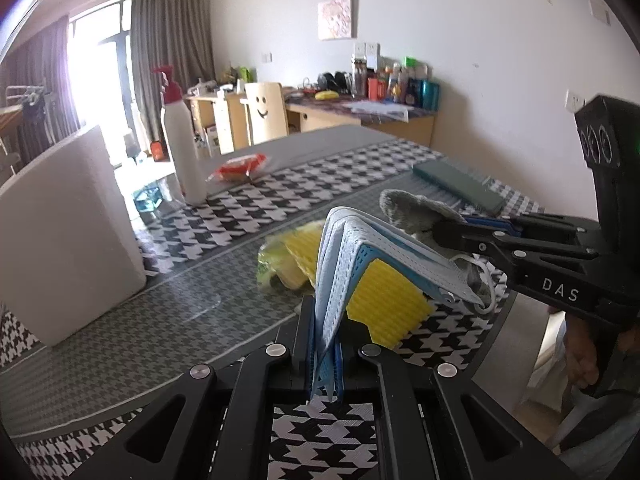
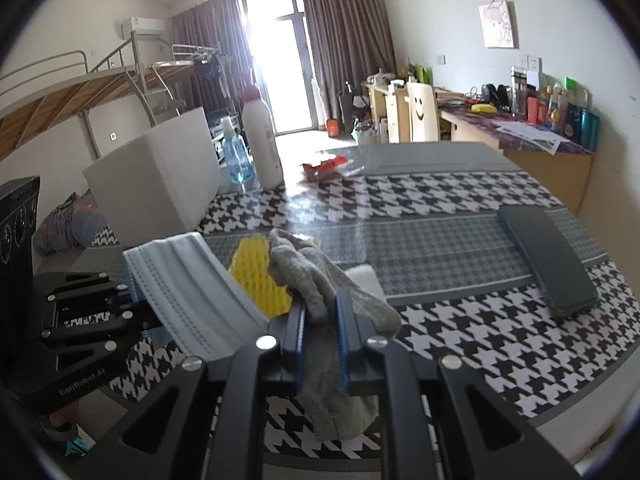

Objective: Organize soft objects
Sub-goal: 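Lift the mask and sock and carry both toward the white foam box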

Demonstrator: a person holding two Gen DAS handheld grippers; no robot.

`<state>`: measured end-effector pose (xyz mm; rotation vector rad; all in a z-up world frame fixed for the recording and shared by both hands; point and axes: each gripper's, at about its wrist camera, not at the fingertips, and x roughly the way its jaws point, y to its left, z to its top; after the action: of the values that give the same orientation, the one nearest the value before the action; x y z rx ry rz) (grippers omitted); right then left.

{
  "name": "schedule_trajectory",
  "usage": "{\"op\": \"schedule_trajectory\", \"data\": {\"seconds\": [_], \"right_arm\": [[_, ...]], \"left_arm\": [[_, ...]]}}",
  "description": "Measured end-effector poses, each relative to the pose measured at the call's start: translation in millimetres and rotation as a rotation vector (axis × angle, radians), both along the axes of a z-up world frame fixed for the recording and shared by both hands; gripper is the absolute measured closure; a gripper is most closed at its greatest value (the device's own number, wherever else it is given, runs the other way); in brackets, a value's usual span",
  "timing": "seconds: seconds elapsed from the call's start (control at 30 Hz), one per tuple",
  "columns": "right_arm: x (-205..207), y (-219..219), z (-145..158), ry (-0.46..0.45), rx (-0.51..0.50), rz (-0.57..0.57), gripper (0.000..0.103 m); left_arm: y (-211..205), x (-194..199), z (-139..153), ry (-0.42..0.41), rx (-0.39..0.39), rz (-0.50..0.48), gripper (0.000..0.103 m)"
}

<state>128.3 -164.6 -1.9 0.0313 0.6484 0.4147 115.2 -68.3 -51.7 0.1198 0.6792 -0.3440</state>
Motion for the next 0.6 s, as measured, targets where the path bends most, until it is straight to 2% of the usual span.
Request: {"op": "schedule_trajectory", "data": {"seconds": [0.37,0.6], "right_arm": [[-11.8,3.8,25.9,-0.085,-0.010,-0.015,0.086],[-13.1,7.5,35.8,-0.101,-0.002,-0.013,0.086]], "left_arm": [[20.2,-16.4,23.8,-0.091,-0.014,0.094,0.095],[31.7,-20.0,36.3,-0.114,-0.019,0.134,0.095]]}}
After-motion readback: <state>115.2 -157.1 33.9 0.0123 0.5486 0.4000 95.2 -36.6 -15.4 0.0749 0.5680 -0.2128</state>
